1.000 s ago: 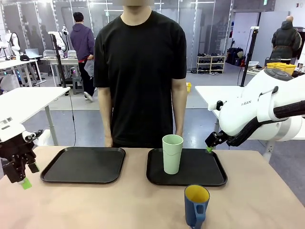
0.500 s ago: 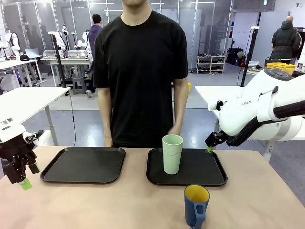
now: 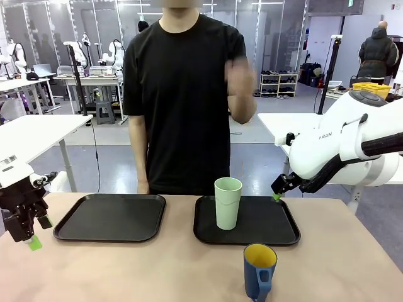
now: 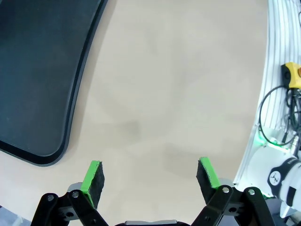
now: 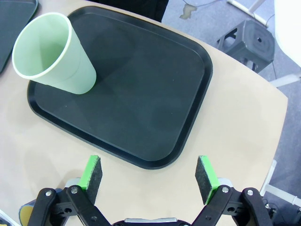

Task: Sort and store the cups by type.
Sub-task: Pick up the Handle plastic cup and place it into the empty Flat Tray.

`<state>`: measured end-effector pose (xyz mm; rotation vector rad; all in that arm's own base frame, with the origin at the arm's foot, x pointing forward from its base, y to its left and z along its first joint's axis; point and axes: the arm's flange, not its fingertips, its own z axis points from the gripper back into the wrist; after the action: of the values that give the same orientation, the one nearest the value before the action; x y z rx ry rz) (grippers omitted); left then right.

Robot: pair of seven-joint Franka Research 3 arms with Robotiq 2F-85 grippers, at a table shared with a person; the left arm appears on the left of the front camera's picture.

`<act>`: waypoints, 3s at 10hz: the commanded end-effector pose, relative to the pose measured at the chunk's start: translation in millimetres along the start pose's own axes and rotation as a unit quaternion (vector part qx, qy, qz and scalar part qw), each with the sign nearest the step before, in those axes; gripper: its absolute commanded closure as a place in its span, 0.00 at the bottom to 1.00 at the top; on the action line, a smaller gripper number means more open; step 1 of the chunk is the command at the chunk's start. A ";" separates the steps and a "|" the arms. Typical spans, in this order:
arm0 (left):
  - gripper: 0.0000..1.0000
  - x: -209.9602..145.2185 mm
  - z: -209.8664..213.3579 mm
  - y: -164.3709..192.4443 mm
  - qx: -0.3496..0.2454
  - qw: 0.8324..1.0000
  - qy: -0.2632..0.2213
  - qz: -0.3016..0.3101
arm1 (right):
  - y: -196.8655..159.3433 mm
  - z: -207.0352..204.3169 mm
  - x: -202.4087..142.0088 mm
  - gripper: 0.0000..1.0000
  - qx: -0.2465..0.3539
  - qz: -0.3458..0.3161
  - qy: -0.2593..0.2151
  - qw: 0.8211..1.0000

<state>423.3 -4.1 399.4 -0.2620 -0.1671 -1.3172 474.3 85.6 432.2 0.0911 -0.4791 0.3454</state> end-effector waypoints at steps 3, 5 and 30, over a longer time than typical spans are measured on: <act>0.00 -1.0 -0.3 -0.1 0.000 1.000 -0.004 -0.003 | -2.1 0.3 0.5 0.00 0.003 0.000 -0.002 1.000; 0.00 -1.0 -0.3 -0.1 0.000 1.000 -0.004 -0.003 | -2.1 0.3 0.5 0.00 0.003 0.000 -0.002 1.000; 0.00 -1.0 -0.3 -0.1 0.000 1.000 -0.004 -0.003 | -14.7 65.8 -37.2 0.00 -0.047 0.522 0.178 0.833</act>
<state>423.2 -4.0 399.2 -0.2630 -0.1674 -1.3169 418.6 53.9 483.4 -0.3620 -0.1958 1.3725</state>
